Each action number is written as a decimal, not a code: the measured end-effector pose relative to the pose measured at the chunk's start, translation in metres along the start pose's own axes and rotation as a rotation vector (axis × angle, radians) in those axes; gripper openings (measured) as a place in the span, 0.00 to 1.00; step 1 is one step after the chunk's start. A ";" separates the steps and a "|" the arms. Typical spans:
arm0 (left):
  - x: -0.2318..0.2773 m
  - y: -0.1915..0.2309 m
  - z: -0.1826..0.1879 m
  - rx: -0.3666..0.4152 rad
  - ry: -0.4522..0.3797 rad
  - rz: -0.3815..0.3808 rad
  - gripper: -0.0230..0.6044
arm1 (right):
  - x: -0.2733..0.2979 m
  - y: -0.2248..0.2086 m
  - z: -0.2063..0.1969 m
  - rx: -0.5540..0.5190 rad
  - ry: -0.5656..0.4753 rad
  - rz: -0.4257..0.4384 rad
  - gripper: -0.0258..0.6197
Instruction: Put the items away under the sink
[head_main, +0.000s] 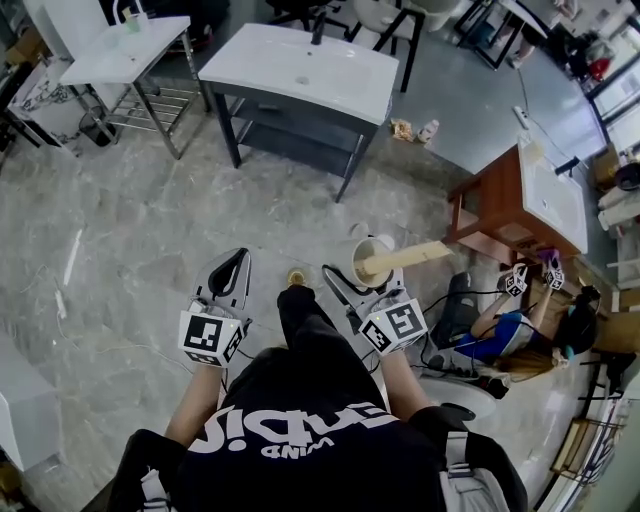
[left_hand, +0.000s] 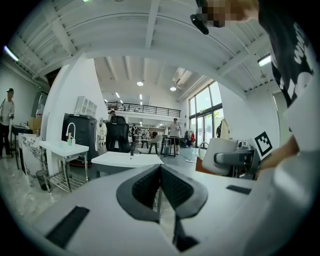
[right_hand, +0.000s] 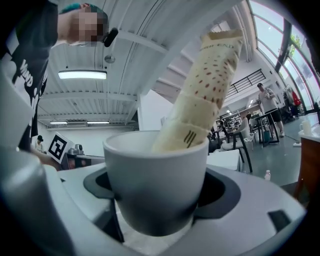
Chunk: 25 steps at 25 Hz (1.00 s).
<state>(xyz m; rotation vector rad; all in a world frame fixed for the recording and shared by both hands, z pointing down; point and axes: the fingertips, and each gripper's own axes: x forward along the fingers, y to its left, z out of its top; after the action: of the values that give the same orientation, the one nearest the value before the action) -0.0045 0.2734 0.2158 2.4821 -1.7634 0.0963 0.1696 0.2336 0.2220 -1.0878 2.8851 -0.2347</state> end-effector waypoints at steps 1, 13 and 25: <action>0.008 0.007 0.002 0.002 0.003 -0.004 0.07 | 0.010 -0.004 0.001 -0.006 0.008 -0.002 0.77; 0.144 0.075 0.035 0.027 0.014 -0.043 0.07 | 0.137 -0.091 0.030 -0.065 0.044 -0.005 0.77; 0.230 0.132 0.055 0.036 0.000 -0.042 0.07 | 0.227 -0.143 0.041 -0.084 0.046 0.011 0.77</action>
<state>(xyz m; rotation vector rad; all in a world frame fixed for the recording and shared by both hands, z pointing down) -0.0537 0.0084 0.1913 2.5425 -1.7234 0.1262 0.0964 -0.0273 0.2061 -1.0934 2.9658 -0.1413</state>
